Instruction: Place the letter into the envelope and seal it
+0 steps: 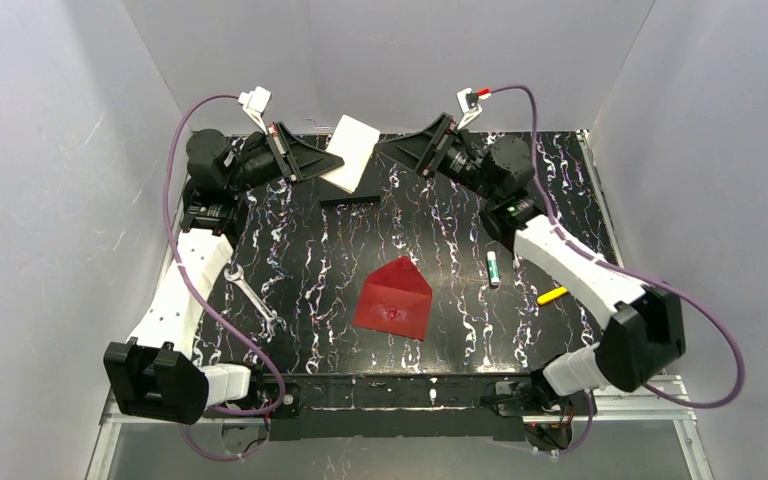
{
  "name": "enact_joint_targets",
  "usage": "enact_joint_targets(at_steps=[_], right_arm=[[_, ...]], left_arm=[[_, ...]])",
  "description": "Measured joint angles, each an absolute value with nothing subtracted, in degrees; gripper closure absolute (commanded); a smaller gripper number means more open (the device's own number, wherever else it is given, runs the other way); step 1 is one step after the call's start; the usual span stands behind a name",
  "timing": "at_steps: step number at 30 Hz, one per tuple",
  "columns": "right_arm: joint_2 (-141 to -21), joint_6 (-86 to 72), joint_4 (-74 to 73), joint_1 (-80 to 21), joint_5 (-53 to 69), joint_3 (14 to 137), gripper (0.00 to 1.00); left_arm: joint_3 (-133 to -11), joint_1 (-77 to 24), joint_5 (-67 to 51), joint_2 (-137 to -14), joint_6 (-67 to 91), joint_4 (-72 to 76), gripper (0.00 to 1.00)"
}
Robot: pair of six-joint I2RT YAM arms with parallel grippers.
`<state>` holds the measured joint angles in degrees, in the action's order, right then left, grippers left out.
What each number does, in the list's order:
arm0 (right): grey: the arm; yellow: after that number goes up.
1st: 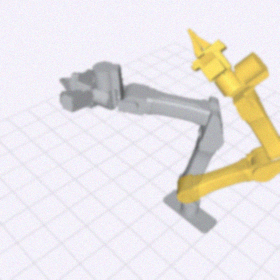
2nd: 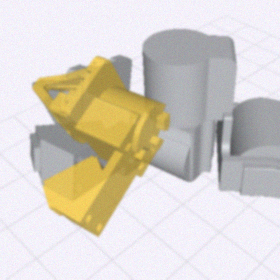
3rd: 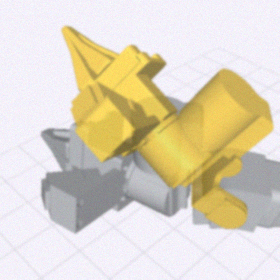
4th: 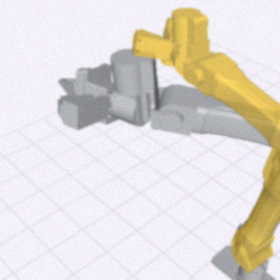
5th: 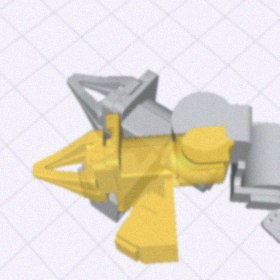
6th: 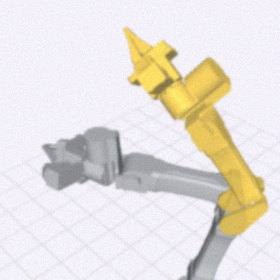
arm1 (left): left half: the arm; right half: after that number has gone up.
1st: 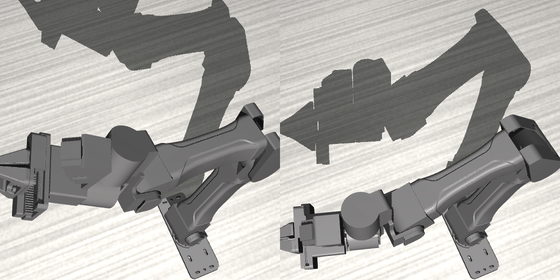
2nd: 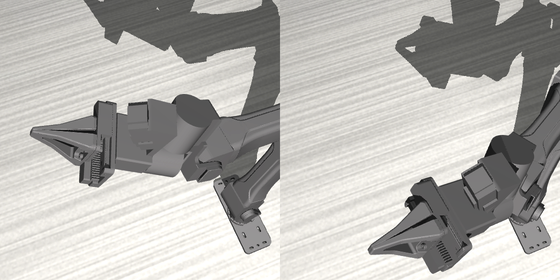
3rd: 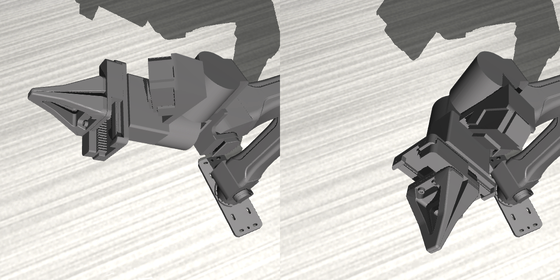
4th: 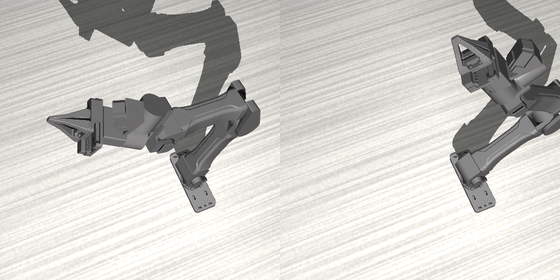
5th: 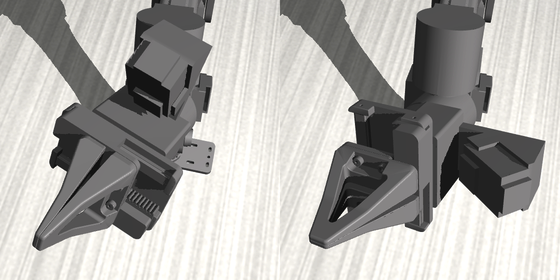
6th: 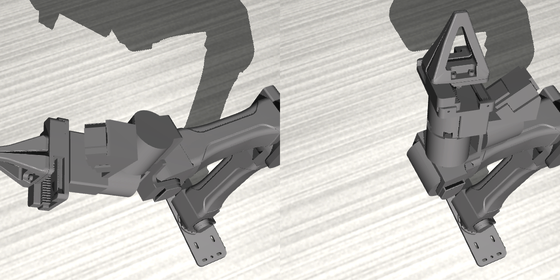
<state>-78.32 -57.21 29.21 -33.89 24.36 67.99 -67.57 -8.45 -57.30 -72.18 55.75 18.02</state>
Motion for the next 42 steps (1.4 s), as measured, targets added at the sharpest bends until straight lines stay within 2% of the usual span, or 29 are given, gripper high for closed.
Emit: enact_joint_targets(at_steps=[2, 4, 7, 12, 18, 25, 30, 33, 34, 42], right_arm=[[-81.6, -62.2, 34.8, -34.1, 24.6, 67.9, 0.16], [-83.9, -66.2, 39.0, -34.3, 24.6, 67.7, 0.30], [-86.7, -71.0, 44.7, -34.5, 25.1, 67.9, 0.35], [-90.7, -77.5, 54.0, -34.7, 25.9, 71.1, 0.35], [-91.5, -79.9, 58.7, -34.7, 26.1, 72.9, 0.21], [-91.7, -77.7, 54.9, -35.4, 26.7, 75.8, 0.23], [-91.7, -74.7, 50.4, -36.5, 26.4, 78.0, 0.38], [-92.0, -74.3, 49.7, -36.9, 26.1, 78.6, 0.60], [-92.0, -74.4, 49.5, -36.9, 26.0, 78.6, 0.64], [-92.0, -73.9, 46.4, -37.2, 24.5, 78.6, 0.66]], left_arm=[[-67.7, -8.5, -54.5, -71.1, 58.3, 19.2, 1.00], [-68.0, -8.6, -52.1, -70.4, 61.0, 20.9, 1.00], [-68.2, -8.7, -49.1, -70.0, 65.3, 23.8, 1.00], [-68.2, -8.8, -47.1, -70.3, 71.7, 28.5, 1.00], [-68.1, -8.9, -46.5, -71.0, 75.2, 31.5, 1.00], [-68.1, -8.9, -47.0, -71.7, 76.8, 33.4, 1.00], [-68.1, -8.9, -48.8, -72.1, 76.5, 33.9, 1.00], [-68.1, -9.0, -49.3, -72.3, 76.3, 34.2, 0.98], [-68.1, -9.0, -49.4, -72.3, 76.2, 34.2, 0.97], [-68.1, -9.0, -49.6, -72.4, 76.1, 34.3, 0.96]])
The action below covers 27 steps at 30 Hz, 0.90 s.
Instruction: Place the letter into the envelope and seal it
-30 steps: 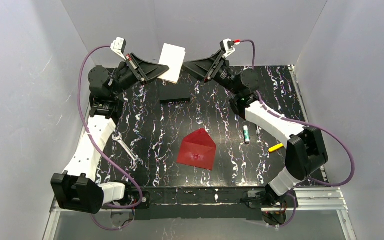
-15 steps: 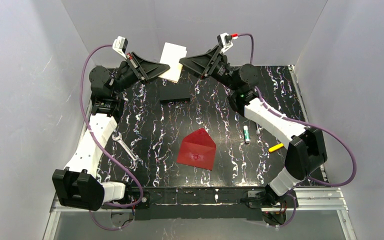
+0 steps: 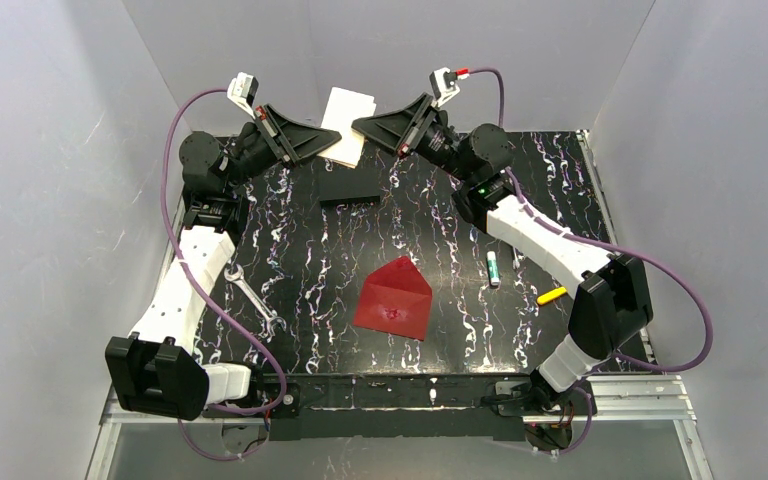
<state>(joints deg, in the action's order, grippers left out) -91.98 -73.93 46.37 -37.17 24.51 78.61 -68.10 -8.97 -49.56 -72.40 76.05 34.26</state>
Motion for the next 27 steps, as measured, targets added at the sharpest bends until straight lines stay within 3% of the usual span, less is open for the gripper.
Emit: enact_joint_targets(at_steps=[1, 3, 4, 6, 12, 16, 20, 24, 27], right_arm=[[-92.0, -73.7, 46.0, -37.3, 24.5, 78.6, 0.69], [-92.0, -73.4, 45.5, -37.6, 24.5, 78.6, 0.91], [-92.0, -73.1, 45.4, -37.9, 24.5, 78.6, 0.99], [-92.0, -72.6, 44.6, -38.3, 24.3, 78.6, 0.99], [-90.6, -65.6, 34.0, -38.8, 21.5, 78.6, 0.99], [-86.5, -55.6, 17.2, -38.8, 15.8, 78.6, 0.99], [-81.3, -45.3, -1.2, -38.7, 8.8, 78.6, 0.99], [-78.1, -38.8, -14.1, -38.6, 3.2, 78.1, 0.99], [-78.1, -35.3, -22.3, -38.3, -0.7, 77.6, 0.99]], left_arm=[[-68.1, -9.0, -49.6, -72.4, 76.1, 34.3, 0.96], [-68.1, -9.0, -49.6, -72.4, 76.1, 34.3, 0.95], [-68.1, -9.0, -49.6, -72.4, 76.1, 34.3, 0.86], [-68.1, -9.0, -49.6, -72.4, 75.9, 34.3, 0.60], [-67.0, -9.0, -49.1, -70.1, 69.2, 25.6, 0.05], [-67.3, -9.0, -40.6, -64.1, 53.1, 1.7, 0.02], [-66.9, -9.0, -23.2, -56.5, 38.6, -21.2, 0.02], [-64.3, -8.7, -9.1, -50.1, 31.3, -35.0, 0.02], [-62.2, -8.3, -7.7, -48.4, 27.0, -41.4, 0.08]])
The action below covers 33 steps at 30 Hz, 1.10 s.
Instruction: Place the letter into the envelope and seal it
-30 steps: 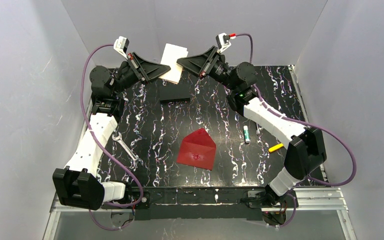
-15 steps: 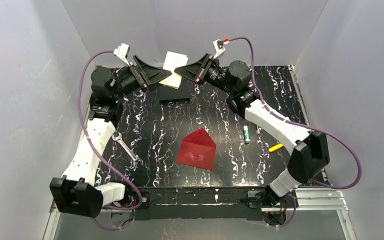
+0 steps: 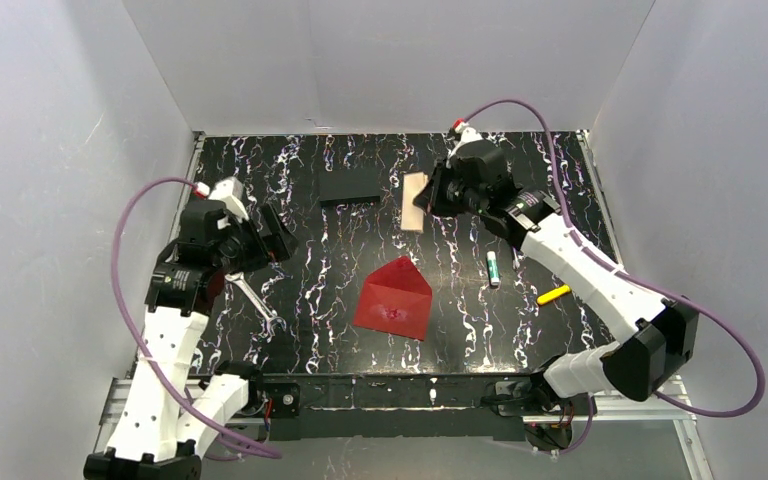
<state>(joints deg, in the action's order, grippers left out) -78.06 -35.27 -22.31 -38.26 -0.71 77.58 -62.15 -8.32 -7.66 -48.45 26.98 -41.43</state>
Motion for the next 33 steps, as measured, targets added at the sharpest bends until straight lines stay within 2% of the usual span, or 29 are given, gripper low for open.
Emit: enact_joint_targets(at_steps=[2, 6, 8, 12, 13, 16, 18, 25, 29, 33], right_arm=[[-78.8, -33.1, -26.3, -38.0, -2.5, 76.7, 0.99], [-82.3, -29.7, -31.4, -36.1, -4.1, 74.9, 0.99], [-85.1, -28.3, -33.1, -33.6, -3.8, 74.3, 0.99], [-87.9, -26.5, -33.7, -27.9, -1.9, 71.1, 0.99], [-88.0, -26.3, -33.8, -26.4, -0.8, 70.0, 0.99], [-88.0, -25.3, -33.7, -22.7, 2.2, 67.3, 0.99], [-88.0, -24.9, -33.7, -21.1, 3.7, 66.0, 0.99], [-87.4, -24.6, -32.9, -18.0, 7.4, 63.6, 0.99], [-86.3, -24.6, -32.7, -17.4, 8.3, 62.6, 0.99], [-85.8, -24.6, -32.7, -16.6, 9.0, 62.3, 0.99]], left_arm=[[-59.5, -8.4, -11.9, -48.9, 25.3, -42.9, 0.16], [-48.8, -11.2, -21.5, -51.9, 26.3, -41.6, 0.19], [-43.3, -14.7, -23.8, -53.9, 28.2, -40.8, 0.19], [-38.5, -23.7, -26.5, -56.2, 33.3, -37.9, 0.27], [-38.5, -26.1, -26.6, -57.5, 34.7, -36.3, 0.29], [-39.5, -33.0, -25.5, -64.7, 38.5, -31.6, 0.44], [-41.1, -37.7, -23.0, -70.3, 40.7, -29.8, 0.48], [-48.2, -50.5, -11.5, -85.6, 45.7, -25.7, 0.49], [-52.6, -52.9, -6.7, -90.9, 47.5, -26.9, 0.48], [-59.8, -54.3, -2.2, -98.3, 50.8, -32.8, 0.52]])
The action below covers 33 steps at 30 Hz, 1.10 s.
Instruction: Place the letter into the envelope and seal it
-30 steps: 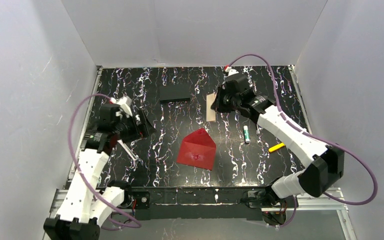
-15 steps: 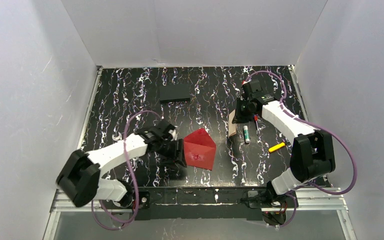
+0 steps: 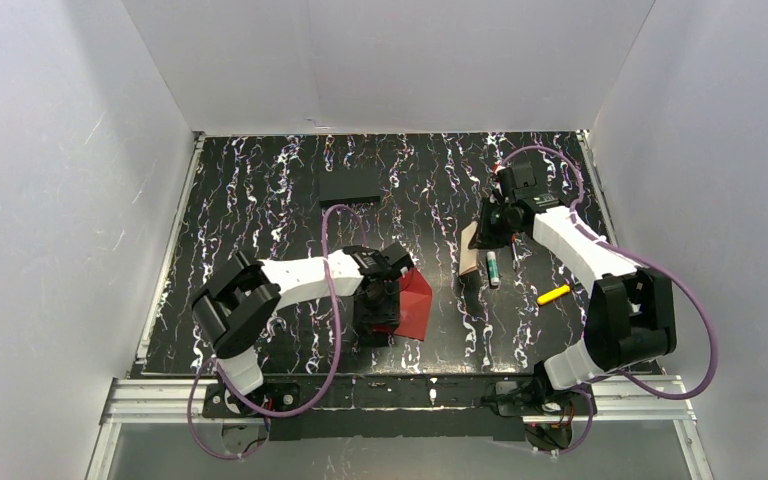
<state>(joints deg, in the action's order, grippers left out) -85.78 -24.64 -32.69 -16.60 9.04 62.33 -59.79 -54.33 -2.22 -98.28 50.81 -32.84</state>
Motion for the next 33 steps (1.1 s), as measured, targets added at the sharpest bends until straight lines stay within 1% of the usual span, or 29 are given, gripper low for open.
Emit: enact_joint_targets(at_steps=[5, 10, 19, 22, 25, 28, 30, 33], right_arm=[[-84.7, -24.7, -32.7, -16.1, 9.2, 62.3, 0.99], [-83.7, -25.1, -32.6, -15.9, 9.3, 62.3, 0.99], [-82.2, -25.7, -29.0, -15.7, 12.3, 58.8, 0.99], [-82.1, -25.8, -27.0, -15.7, 15.3, 58.0, 0.99], [-80.1, -26.4, -22.2, -15.7, 20.5, 55.7, 0.99], [-77.9, -28.4, -18.1, -15.8, 25.7, 53.1, 0.99], [-77.5, -30.0, -15.2, -16.3, 28.2, 51.5, 0.99], [-77.6, -31.8, -12.7, -17.8, 30.7, 49.1, 0.99]], left_arm=[[-64.3, -54.7, 0.2, -102.0, 52.5, -38.1, 0.51], [-69.7, -53.4, 1.6, -106.5, 50.8, -42.5, 0.51], [-81.4, -41.0, 4.8, -114.2, 40.0, -44.1, 0.51], [-84.1, -39.1, 5.1, -115.7, 37.2, -43.5, 0.50], [-84.5, -39.0, 4.9, -115.8, 35.7, -43.1, 0.46], [-83.9, -38.8, 4.0, -115.1, 35.6, -42.9, 0.34], [-82.3, -38.5, 3.2, -113.4, 35.7, -42.6, 0.29], [-78.7, -37.9, 0.9, -108.9, 36.2, -42.0, 0.28]])
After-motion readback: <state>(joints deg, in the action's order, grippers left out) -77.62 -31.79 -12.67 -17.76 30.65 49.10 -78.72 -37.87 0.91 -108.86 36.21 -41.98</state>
